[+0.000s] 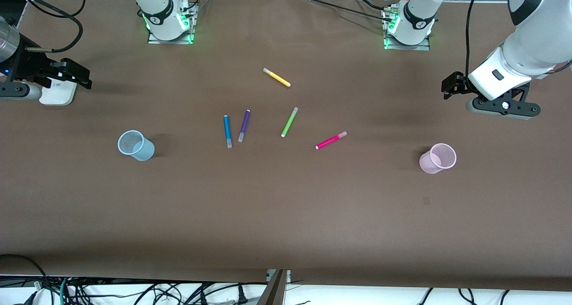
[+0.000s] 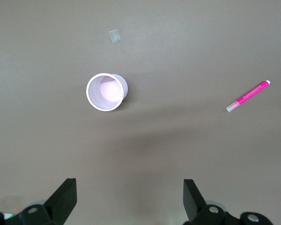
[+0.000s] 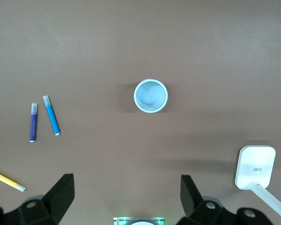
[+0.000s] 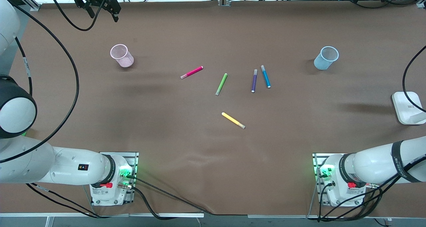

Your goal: Place pink and blue markers in matching cups

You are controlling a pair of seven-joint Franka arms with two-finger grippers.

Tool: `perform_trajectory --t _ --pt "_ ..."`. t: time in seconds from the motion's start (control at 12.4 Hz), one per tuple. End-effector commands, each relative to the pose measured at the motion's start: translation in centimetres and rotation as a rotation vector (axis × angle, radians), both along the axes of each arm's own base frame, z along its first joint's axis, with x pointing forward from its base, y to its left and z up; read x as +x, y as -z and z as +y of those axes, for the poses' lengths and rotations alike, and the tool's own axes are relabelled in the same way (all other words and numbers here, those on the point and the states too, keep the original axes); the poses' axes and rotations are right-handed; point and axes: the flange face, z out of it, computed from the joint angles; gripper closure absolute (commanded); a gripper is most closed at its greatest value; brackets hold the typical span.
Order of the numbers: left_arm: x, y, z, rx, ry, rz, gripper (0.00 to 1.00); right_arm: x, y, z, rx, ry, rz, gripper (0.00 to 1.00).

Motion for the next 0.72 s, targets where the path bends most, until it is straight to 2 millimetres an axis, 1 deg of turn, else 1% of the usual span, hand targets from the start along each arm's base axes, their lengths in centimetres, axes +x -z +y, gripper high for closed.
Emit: perform_trajectory --t 0.0,0.16,0.32,0.48,0.56,0.64 --pt "0.1 -0.3 -0.1 -0.022 0.015 0.012 0.0 -0.1 -0.2 -0.2 -0.005 0.002 0.005 0.0" --pt "0.2 -0.2 -0.1 -0.022 0.015 0.013 0.0 0.0 -0.3 -0.1 -0.006 -0.002 -0.004 0.0" --pt "0.2 -0.2 -0.1 -0.021 0.009 0.013 0.0 0.2 0.2 0.3 -0.007 0.001 0.001 0.0" --pt "0.2 -0.1 -0.2 -0.021 0.011 0.016 0.0 0.3 0.3 0.5 -0.006 -0.001 0.0 0.0" --pt "0.3 0.1 -0.4 -0.02 0.014 0.019 0.0 0.6 0.8 0.6 -0.006 -0.004 0.007 0.0" --pt "0.3 0.1 -0.8 -0.021 0.02 0.017 0.0 1.2 2.0 0.9 -0.019 -0.012 0.028 0.0"
